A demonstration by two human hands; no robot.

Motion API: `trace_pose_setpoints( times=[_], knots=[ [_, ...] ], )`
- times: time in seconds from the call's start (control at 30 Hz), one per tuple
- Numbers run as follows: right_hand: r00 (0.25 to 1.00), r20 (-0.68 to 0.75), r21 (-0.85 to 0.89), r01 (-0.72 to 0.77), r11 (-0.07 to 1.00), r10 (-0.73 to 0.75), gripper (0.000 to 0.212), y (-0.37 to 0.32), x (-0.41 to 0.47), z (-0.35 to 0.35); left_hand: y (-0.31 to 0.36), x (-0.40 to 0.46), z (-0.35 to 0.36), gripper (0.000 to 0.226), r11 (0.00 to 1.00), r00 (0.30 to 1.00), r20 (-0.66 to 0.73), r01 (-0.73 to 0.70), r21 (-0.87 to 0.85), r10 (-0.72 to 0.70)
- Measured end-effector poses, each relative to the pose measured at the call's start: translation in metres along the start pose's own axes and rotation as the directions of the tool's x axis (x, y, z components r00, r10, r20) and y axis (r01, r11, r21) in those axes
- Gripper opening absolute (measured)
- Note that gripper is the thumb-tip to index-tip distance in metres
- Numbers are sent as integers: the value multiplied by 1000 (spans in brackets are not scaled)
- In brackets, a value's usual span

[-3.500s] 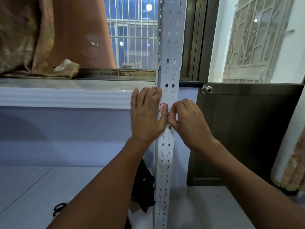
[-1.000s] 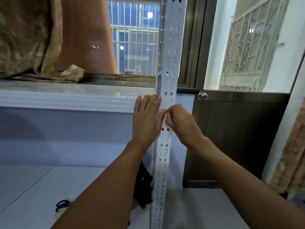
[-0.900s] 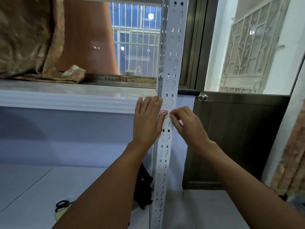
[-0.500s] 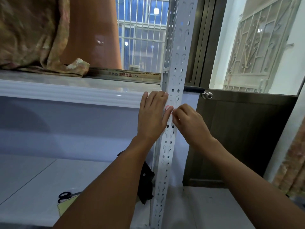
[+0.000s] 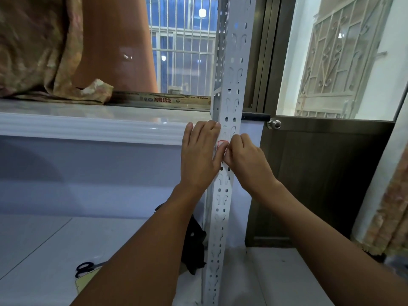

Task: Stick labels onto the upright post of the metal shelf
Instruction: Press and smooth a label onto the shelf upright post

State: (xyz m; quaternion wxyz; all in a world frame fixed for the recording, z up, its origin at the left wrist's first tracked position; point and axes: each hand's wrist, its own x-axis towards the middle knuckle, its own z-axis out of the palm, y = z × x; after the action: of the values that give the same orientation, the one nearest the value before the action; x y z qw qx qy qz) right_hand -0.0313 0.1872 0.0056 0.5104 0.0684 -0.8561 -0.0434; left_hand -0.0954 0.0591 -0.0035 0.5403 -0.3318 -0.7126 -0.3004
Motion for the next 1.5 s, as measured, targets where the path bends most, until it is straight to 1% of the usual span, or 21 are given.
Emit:
trace_pose_setpoints(
  times=[0.07, 0.13, 0.17, 0.23, 0.3, 0.37, 0.47, 0.53, 0.63, 0.73, 0.87, 0.97, 1.07, 1.13, 1.23, 1.33, 1.43, 1.5],
  knots=[
    [998, -4, 106, -69, 992, 70, 19, -1, 0, -3, -1, 0, 0, 41, 1000, 1000, -6, -3, -13, 2],
    [973, 32, 296, -226, 928, 226, 20, 2, 2, -7, -2, 0, 1, 41, 1000, 1000, -7, -4, -31, 4],
    [960, 60, 367, -277, 888, 275, 19, 4, 1, -9, -2, 0, 1, 41, 999, 1000, -8, -5, -35, 5],
    [962, 62, 406, -268, 874, 266, 15, 6, -4, -11, -2, 0, 1, 41, 999, 1000, -10, -7, -31, 7],
    [984, 2, 374, -167, 912, 180, 13, 4, -12, -14, -2, 0, 2, 42, 1000, 1000, -9, -6, -24, 6],
    [993, -58, 315, -76, 946, 99, 19, 3, -18, -13, -2, 0, 3, 47, 1000, 1000, -6, -1, -16, 1],
    [994, -105, 218, -7, 976, 31, 19, 1, -19, -9, -2, 1, 3, 53, 1000, 1000, 1, 2, -14, -2],
    [993, -115, 153, 5, 988, 12, 18, -2, -20, -7, -3, 1, 2, 49, 1000, 1000, -2, 1, -13, -1],
    [991, -115, 121, -57, 991, 71, 14, -10, -18, -7, -3, 0, 3, 45, 1000, 1000, -9, -2, -20, 2],
    [989, -70, 78, -126, 989, 132, 17, -17, -10, -8, -3, 0, 1, 48, 1000, 1000, -3, -8, -17, 8],
    [985, -41, 80, -161, 984, 165, 21, -17, -3, -11, -2, 1, 0, 44, 1000, 1000, 5, -14, -9, 14],
    [971, -37, 148, -228, 962, 236, 19, -11, -7, -8, -3, 0, 0, 45, 1000, 1000, 9, -10, -18, 10],
    [919, -46, 281, -363, 888, 390, 9, 6, -26, -5, -4, 1, 0, 50, 1000, 999, 32, -3, -20, 4],
    [898, -37, 325, -405, 855, 439, 10, 15, -39, -6, -4, 2, 1, 51, 1000, 1000, 24, -5, -14, 5],
    [911, -35, 362, -372, 855, 411, 19, 19, -44, -9, -5, 0, 4, 44, 1000, 1000, -1, -17, -17, 17],
    [954, -70, 382, -244, 892, 291, 9, 14, -34, -11, -5, 0, 4, 41, 1000, 1000, -18, -25, -12, 25],
    [979, -94, 330, -140, 934, 180, 21, 12, -29, -12, -3, 3, 3, 42, 999, 1000, -26, -18, -30, 17],
    [980, -92, 323, -139, 936, 177, 26, 14, -31, -13, 0, 3, 4, 43, 999, 1000, -19, -14, -36, 14]
  ],
)
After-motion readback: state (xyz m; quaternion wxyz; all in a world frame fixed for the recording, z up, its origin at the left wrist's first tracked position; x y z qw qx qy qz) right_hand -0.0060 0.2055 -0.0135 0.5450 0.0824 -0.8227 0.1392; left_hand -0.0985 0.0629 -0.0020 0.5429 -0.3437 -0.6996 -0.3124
